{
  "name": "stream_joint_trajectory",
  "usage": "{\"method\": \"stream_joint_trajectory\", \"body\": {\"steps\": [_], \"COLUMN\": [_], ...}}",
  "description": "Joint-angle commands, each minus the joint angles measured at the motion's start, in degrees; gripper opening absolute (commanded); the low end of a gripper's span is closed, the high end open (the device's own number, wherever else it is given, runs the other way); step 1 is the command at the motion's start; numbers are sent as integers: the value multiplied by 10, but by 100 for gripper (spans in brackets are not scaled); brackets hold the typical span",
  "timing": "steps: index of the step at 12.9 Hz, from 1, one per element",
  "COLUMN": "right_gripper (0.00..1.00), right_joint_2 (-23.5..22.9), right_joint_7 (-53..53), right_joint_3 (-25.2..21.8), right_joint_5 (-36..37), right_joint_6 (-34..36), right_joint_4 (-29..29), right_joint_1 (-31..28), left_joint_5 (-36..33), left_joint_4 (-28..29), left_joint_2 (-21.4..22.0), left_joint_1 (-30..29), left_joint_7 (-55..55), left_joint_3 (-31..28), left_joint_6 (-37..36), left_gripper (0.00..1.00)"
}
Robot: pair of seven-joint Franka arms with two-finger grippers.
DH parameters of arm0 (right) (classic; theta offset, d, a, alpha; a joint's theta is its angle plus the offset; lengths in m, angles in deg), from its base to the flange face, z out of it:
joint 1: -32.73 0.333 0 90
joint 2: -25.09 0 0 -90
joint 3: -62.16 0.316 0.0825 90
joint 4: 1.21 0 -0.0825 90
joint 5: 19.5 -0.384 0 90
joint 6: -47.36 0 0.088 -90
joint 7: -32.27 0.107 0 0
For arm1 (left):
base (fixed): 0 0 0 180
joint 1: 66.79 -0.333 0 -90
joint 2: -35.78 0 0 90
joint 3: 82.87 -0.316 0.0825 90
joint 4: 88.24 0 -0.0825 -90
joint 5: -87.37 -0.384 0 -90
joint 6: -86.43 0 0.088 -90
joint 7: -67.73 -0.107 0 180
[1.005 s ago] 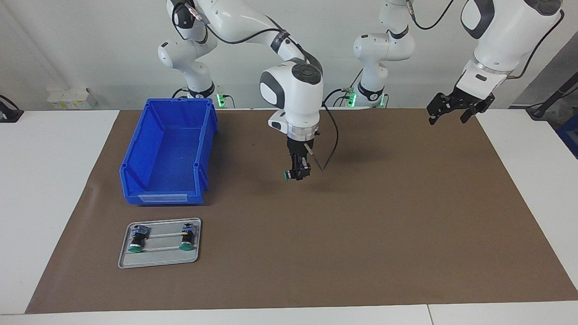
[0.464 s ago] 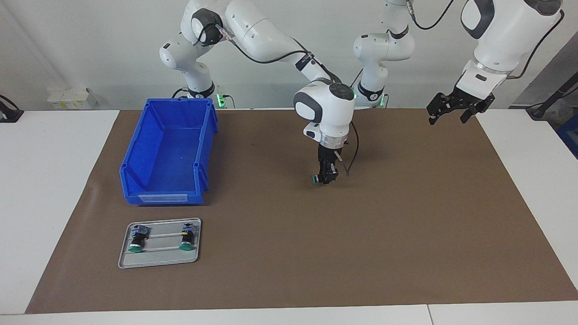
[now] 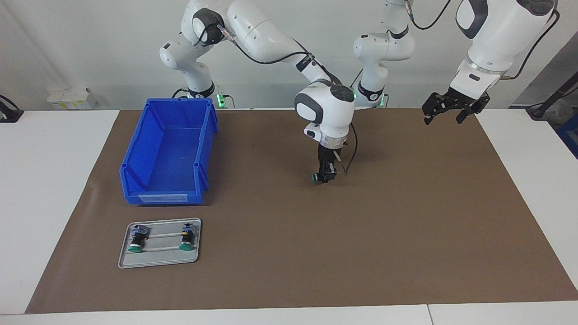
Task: Place and press button with both arms
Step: 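Carry the button to mid-table with the right gripper while the left gripper approaches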
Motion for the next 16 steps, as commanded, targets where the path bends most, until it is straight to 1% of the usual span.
{"method": "stream_joint_trajectory", "body": {"steps": [1,2,3,4,5,6,7,9,10,11,12,14,16], "right_gripper": [100,100,100,100,100,100,100,100,100,100,100,100,100], "right_joint_2": [22,23,30,41,62,92,135,215,246,263,277,309,331], "right_joint_7": [19,14,12,6,-18,-60,-106,-229,-294,-363,-440,-594,-758], "right_joint_3": [-2,-2,-2,-2,-2,-2,-2,-2,-2,-2,-2,-2,-2], "right_joint_5": [11,23,54,74,76,74,73,69,69,63,47,-16,-36], "right_joint_6": [-17,-10,6,20,25,25,24,25,26,36,49,57,90], "right_joint_4": [-31,-31,-31,-31,-35,-55,-84,-144,-162,-167,-167,-167,-164], "right_joint_1": [7,15,18,14,7,-8,-32,-71,-98,-123,-151,-218,-283], "left_joint_5": [4,6,17,37,52,61,70,74,78,86,89,90,89], "left_joint_4": [81,98,109,116,127,142,160,187,202,220,244,298,334], "left_joint_2": [43,48,53,54,54,55,60,63,62,61,60,47,20], "left_joint_1": [19,23,23,23,23,24,37,62,80,103,128,189,230], "left_joint_7": [-91,-105,-125,-165,-215,-265,-303,-387,-423,-442,-448,-450,-447], "left_joint_3": [-3,-3,-3,-3,-3,-3,-3,-3,-3,-3,-3,-3,-3], "left_joint_6": [63,85,104,120,140,166,186,200,202,217,251,347,442], "left_gripper": [100,100,100,100,100,100,100,100,100,100,100,100,100]}}
